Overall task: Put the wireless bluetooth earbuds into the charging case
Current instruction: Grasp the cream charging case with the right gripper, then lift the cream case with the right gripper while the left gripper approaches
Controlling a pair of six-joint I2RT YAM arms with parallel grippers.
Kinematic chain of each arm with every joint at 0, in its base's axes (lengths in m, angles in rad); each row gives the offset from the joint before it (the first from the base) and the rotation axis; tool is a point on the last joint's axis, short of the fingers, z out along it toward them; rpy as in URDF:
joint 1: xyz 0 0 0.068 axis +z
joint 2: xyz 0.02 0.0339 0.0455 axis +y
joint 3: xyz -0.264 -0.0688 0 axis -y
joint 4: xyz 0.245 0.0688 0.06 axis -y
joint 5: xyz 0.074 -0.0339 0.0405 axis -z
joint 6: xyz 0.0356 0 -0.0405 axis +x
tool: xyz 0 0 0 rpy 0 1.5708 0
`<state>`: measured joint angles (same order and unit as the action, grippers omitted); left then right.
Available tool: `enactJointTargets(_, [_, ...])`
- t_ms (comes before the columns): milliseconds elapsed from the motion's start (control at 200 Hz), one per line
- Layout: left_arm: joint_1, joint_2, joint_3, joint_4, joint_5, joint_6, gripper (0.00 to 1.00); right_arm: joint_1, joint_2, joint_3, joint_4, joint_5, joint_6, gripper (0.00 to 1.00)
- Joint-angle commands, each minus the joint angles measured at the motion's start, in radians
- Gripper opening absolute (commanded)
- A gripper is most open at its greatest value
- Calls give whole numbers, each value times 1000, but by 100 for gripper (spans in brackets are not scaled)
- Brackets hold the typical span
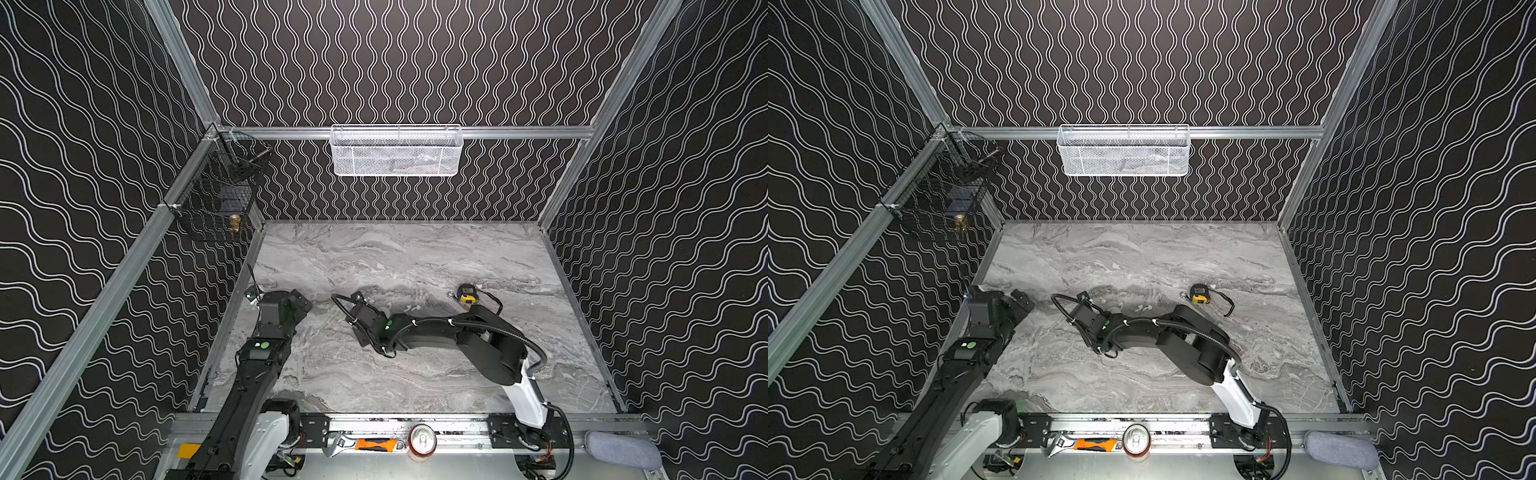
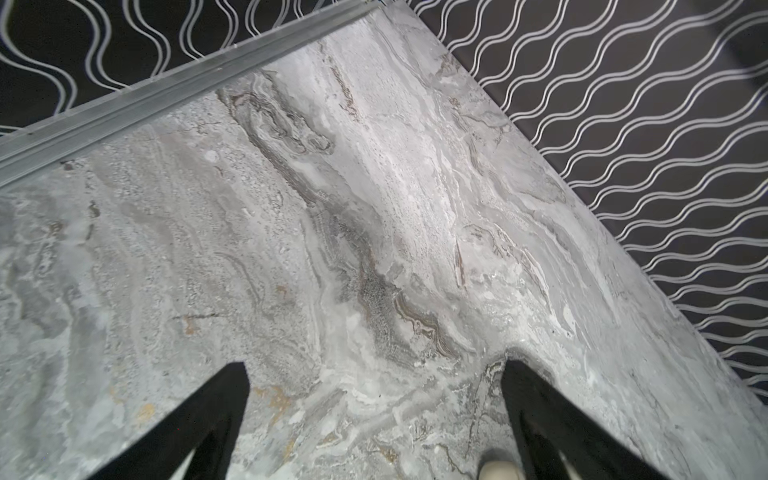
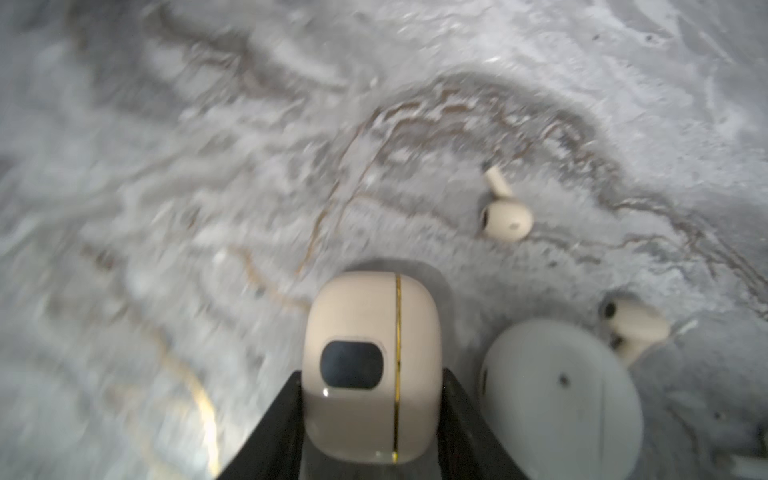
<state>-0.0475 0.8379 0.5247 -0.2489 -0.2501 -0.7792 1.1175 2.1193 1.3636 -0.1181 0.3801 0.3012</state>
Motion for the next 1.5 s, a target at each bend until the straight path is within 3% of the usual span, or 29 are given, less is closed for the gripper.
enactJointTargets(0, [1,28,4,56,32,44,99,27,-60,-54,60,-43,-103,43])
enactJointTargets(215, [1,103,37,66,145,62,99,93,-163,-189,152,-82,-211,40])
enactJointTargets(340, [2,146,152,-100,304,43,99,119,-204,-238,174,-105,-241,40])
enactJointTargets(420, [2,126,174,-153,368,62,99,145,-213,-266,177,-84,-253,40])
enactJointTargets(510, [2,70,121,-90,443,150,99,158,-208,-288,173,-90,-257,40])
enactJointTargets(676, [1,57,43,-76,467,236,99,190,-215,-338,201,-116,-247,41])
enactJointTargets(756, [1,67,47,-109,486,268,99,207,-216,-346,207,-154,-240,46])
enactJointTargets(956, [-5,66,-22,-78,494,256,98,225,-183,-359,208,-109,-229,62])
enactJointTargets(1316, [-9,43,-104,-71,611,212,95,225,-292,-481,233,-44,-242,72])
enactJointTargets(1491, [-37,-7,-151,-62,619,152,94,224,-304,-494,266,-97,-266,75])
